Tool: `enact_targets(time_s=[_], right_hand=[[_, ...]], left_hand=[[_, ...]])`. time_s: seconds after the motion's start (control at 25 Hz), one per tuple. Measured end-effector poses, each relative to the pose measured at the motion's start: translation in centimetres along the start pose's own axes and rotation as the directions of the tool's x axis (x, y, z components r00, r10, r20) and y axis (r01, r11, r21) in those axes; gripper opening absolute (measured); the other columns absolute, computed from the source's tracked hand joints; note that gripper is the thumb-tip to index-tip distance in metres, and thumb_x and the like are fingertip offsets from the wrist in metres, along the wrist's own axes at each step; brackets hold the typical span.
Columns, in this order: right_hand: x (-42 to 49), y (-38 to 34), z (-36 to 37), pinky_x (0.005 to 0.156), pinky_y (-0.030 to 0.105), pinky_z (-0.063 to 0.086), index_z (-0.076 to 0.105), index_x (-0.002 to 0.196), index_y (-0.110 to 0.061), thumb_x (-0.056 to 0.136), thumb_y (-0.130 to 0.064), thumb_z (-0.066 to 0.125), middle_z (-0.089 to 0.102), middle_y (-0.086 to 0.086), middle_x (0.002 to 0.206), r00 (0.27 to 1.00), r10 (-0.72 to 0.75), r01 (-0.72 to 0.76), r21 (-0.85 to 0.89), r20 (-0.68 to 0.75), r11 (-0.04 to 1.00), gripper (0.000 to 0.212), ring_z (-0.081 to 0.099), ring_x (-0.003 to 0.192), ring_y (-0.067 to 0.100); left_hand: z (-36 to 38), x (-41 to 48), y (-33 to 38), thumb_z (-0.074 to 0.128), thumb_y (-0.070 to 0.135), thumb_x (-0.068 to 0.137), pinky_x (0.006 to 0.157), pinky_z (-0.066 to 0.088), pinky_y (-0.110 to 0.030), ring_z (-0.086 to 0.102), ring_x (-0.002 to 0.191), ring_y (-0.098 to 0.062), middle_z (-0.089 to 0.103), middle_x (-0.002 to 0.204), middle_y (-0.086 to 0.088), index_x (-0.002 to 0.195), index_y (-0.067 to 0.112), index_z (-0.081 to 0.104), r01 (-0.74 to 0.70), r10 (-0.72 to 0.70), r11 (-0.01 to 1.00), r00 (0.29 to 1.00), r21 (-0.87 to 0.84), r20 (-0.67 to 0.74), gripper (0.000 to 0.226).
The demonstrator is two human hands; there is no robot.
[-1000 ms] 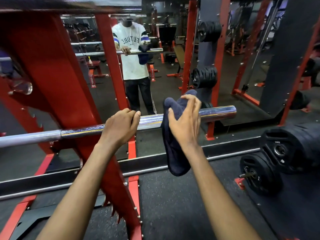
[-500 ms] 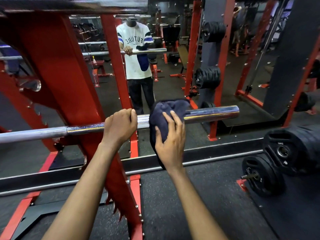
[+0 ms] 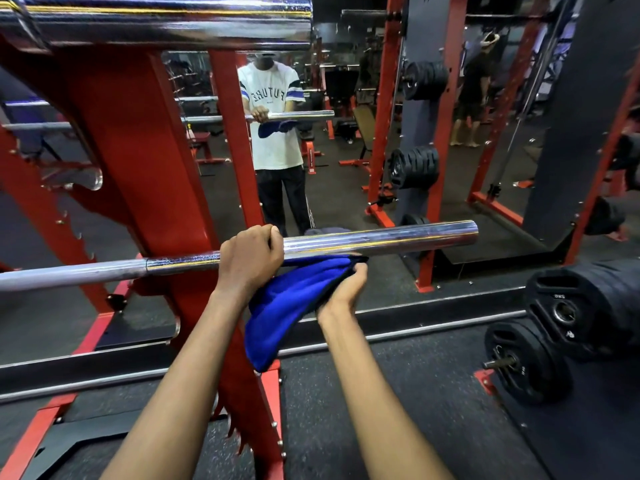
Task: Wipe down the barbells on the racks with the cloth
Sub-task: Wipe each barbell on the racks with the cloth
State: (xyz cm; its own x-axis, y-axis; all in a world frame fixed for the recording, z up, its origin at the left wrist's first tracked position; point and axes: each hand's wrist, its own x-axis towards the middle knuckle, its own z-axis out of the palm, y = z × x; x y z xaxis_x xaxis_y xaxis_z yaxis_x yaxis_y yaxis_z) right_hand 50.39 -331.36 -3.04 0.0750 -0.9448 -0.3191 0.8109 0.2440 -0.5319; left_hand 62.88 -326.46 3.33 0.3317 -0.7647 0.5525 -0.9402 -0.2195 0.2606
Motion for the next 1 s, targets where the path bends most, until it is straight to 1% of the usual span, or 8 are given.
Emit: enact_targets(time_s=[0.08, 0.16, 0.32, 0.4, 0.52, 0.68, 0.8, 1.0], right_hand=[[1.8, 0.3, 0.3, 0.11, 0.04, 0.047, 0.069, 0.097, -0.011, 0.103, -0.038, 0.03, 0.069, 0.015, 0.105, 0.998, 0.052, -0.052, -0.009, 0.022, 0.999, 0.047, 0.064, 0.107, 0.031], [3.0, 0.6, -0.4, 0.118, 0.043, 0.039, 0.068, 0.094, -0.01, 0.103, -0.039, 0.032, 0.068, 0.015, 0.104, 0.998, 0.068, -0.068, -0.093, -0.002, 0.993, 0.047, 0.061, 0.108, 0.033], [0.6, -0.4, -3.1, 0.091, 0.036, 0.053, 0.071, 0.105, -0.007, 0.095, -0.051, 0.045, 0.073, 0.015, 0.103, 0.982, 0.131, -0.094, -0.251, 0.135, 0.964, 0.052, 0.068, 0.093, 0.027], [-1.2, -1.4, -3.8, 0.081, 0.028, 0.054, 0.066, 0.11, -0.008, 0.09, -0.045, 0.047, 0.07, 0.012, 0.103, 0.988, 0.026, 0.031, -0.363, 0.151, 0.931, 0.046, 0.064, 0.093, 0.023], [-4.1, -3.3, -3.1, 0.077, 0.007, 0.046, 0.061, 0.115, -0.02, 0.104, -0.018, 0.043, 0.069, -0.01, 0.1, 0.934, -0.246, 0.355, -0.599, 0.259, 0.717, 0.022, 0.064, 0.086, 0.0], [-4.5, -4.4, -2.6, 0.075, 0.007, 0.037, 0.056, 0.107, -0.016, 0.1, -0.015, 0.054, 0.063, -0.001, 0.101, 0.739, -0.547, 0.593, -0.764, 0.393, 0.252, 0.007, 0.056, 0.092, 0.012], [-3.4, -5.5, -2.6, 0.086, 0.023, 0.038, 0.059, 0.108, -0.011, 0.096, -0.016, 0.063, 0.065, 0.008, 0.107, 0.634, -0.658, 0.624, -0.771, 0.406, 0.125, 0.014, 0.059, 0.105, 0.026], [-2.3, -9.6, -1.9, 0.079, 0.017, 0.037, 0.051, 0.11, -0.009, 0.082, -0.018, 0.081, 0.054, 0.005, 0.115, 0.514, -0.76, 0.658, -0.751, 0.397, 0.052, 0.041, 0.055, 0.101, 0.019]], left_hand=[[0.0, 0.0, 0.1, 0.04, 0.029, 0.098, 0.063, 0.032, -0.036, 0.063, 0.081, -0.039, 0.069, 0.083, -0.007, 0.068, 0.019, 0.047, 0.0, 0.0, 1.0, 1.0, 0.002, -0.004, 0.032], [0.1, 0.0, 0.2, 0.04, 0.029, 0.098, 0.063, 0.032, -0.036, 0.063, 0.082, -0.039, 0.069, 0.083, -0.007, 0.068, 0.017, 0.049, 0.008, -0.008, 1.0, 1.0, 0.003, 0.0, 0.033], [0.3, 0.2, -0.1, 0.041, 0.03, 0.098, 0.063, 0.032, -0.035, 0.063, 0.081, -0.039, 0.068, 0.081, -0.007, 0.068, 0.016, 0.049, 0.014, -0.014, 1.0, 1.0, 0.014, -0.004, 0.034], [0.4, 0.2, 0.0, 0.041, 0.03, 0.097, 0.062, 0.032, -0.035, 0.063, 0.081, -0.039, 0.068, 0.081, -0.007, 0.069, 0.015, 0.051, 0.014, -0.014, 1.0, 1.0, 0.024, -0.008, 0.033], [0.4, 0.1, 0.1, 0.041, 0.029, 0.097, 0.061, 0.032, -0.034, 0.062, 0.079, -0.039, 0.067, 0.079, -0.006, 0.068, 0.015, 0.05, 0.021, -0.021, 1.0, 1.0, 0.016, -0.012, 0.033], [0.3, 0.0, 0.1, 0.04, 0.028, 0.098, 0.061, 0.031, -0.034, 0.061, 0.076, -0.038, 0.065, 0.076, -0.005, 0.067, 0.015, 0.048, 0.019, -0.019, 1.0, 1.0, 0.001, -0.009, 0.034], [0.1, 0.0, 0.2, 0.04, 0.028, 0.098, 0.062, 0.03, -0.034, 0.061, 0.076, -0.037, 0.064, 0.076, -0.005, 0.067, 0.016, 0.046, 0.016, -0.017, 1.0, 1.0, -0.011, -0.009, 0.035], [0.1, -0.2, 0.3, 0.041, 0.027, 0.099, 0.061, 0.03, -0.034, 0.061, 0.072, -0.035, 0.061, 0.072, -0.003, 0.064, 0.018, 0.043, 0.013, -0.013, 1.0, 1.0, -0.013, -0.018, 0.036]])
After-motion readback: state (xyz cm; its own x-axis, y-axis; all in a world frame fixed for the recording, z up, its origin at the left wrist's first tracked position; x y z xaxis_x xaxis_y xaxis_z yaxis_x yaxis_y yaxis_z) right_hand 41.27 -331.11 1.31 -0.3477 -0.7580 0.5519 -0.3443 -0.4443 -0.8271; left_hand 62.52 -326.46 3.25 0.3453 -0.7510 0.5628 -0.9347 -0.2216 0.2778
